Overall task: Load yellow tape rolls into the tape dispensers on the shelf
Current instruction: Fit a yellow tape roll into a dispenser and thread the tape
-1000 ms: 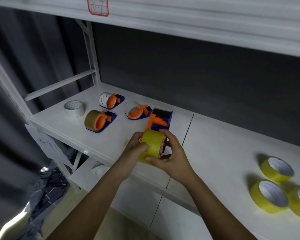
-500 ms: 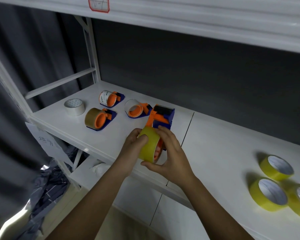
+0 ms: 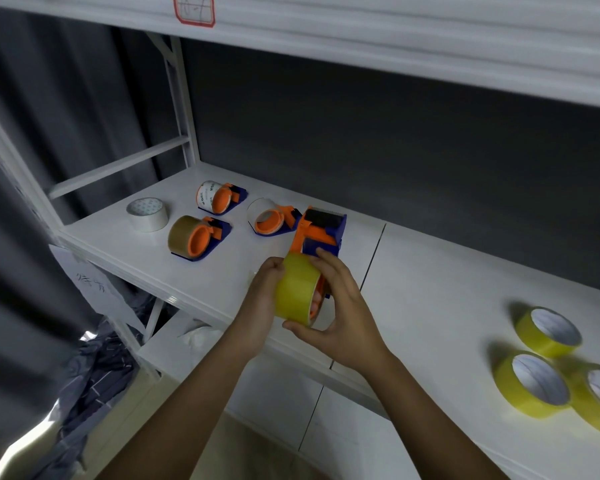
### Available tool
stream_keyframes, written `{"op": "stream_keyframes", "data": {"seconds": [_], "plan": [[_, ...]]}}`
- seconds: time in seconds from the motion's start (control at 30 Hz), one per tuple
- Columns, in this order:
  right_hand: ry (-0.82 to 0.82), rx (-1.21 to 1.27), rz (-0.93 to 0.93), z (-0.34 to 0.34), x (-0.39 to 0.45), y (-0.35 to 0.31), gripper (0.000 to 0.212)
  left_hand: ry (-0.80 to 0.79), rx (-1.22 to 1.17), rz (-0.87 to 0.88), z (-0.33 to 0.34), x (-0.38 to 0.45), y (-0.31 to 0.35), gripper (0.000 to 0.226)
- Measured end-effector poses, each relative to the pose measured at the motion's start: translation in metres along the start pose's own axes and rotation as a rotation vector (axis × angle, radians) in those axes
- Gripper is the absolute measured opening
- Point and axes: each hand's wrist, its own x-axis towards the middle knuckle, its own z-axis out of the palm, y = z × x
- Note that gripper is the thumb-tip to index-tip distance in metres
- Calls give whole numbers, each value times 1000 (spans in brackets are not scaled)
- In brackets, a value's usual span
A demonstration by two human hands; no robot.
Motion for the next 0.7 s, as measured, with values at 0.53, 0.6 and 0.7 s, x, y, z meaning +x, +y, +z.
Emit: {"op": "stream_keyframes", "data": {"seconds": [0.53,0.6,0.7], "plan": [[-48,-27,14,-7,-3,2,91,-21,45,-8,7,-10,10,34],[-46,-22,20,-7,-4,2,92,-4,58,-19,8,-10,11,32],[-36,-43,10,-6,-6,1,90,14,128,-19,8,-9,2,33]]}}
